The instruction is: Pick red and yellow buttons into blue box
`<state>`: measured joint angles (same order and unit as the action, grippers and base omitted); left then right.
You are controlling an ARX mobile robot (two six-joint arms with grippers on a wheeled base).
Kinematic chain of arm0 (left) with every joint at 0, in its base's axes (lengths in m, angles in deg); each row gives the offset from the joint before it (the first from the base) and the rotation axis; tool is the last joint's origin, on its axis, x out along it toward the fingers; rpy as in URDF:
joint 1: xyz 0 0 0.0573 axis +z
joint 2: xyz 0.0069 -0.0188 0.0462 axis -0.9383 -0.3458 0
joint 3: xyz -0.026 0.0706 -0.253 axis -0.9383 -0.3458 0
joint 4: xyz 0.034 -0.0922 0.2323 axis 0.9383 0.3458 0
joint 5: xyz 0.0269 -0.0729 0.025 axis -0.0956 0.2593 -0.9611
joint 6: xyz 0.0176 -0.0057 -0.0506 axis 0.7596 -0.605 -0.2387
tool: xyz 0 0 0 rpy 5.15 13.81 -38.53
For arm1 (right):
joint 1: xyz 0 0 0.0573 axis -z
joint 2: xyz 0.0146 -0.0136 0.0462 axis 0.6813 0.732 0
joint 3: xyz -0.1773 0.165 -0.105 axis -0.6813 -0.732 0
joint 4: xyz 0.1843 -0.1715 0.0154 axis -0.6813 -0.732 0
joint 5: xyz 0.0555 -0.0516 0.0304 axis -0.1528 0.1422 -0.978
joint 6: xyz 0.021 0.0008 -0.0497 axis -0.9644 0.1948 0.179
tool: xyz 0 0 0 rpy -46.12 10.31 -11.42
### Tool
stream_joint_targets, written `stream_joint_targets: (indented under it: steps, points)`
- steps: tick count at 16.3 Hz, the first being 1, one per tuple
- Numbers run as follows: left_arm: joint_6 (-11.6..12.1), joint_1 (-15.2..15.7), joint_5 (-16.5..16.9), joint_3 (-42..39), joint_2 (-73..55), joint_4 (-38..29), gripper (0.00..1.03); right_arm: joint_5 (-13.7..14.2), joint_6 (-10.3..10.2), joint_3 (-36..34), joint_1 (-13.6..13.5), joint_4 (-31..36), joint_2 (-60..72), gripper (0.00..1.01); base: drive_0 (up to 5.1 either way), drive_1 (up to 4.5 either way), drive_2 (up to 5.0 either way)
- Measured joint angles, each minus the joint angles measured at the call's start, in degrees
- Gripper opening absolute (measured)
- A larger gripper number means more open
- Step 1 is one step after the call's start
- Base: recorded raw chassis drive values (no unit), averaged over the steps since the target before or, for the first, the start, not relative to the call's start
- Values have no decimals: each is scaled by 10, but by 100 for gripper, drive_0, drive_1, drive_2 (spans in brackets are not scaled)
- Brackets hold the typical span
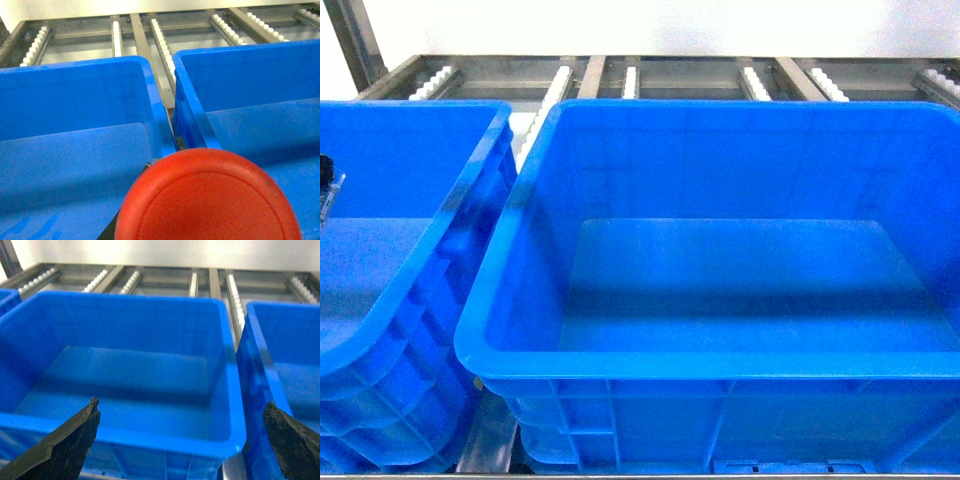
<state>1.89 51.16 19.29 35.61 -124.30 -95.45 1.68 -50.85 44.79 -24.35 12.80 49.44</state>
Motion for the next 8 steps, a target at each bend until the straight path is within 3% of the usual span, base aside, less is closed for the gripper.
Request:
stream_joint_targets:
  steps: [2,3,5,8]
  points:
    - [0,0,0,0,0,0,24,11,4,-34,-6,-132,-125,98,0,0,0]
    - [0,0,0,0,0,0,24,35,4,-41,-31,-172,-176,98,0,0,0]
    - [0,0,0,0,0,0,24,95,7,-46,-96,-197,-193,98,0,0,0]
    - [0,0,1,0,0,-2,24,108,8,-49,-96,-198,-193,98,0,0,0]
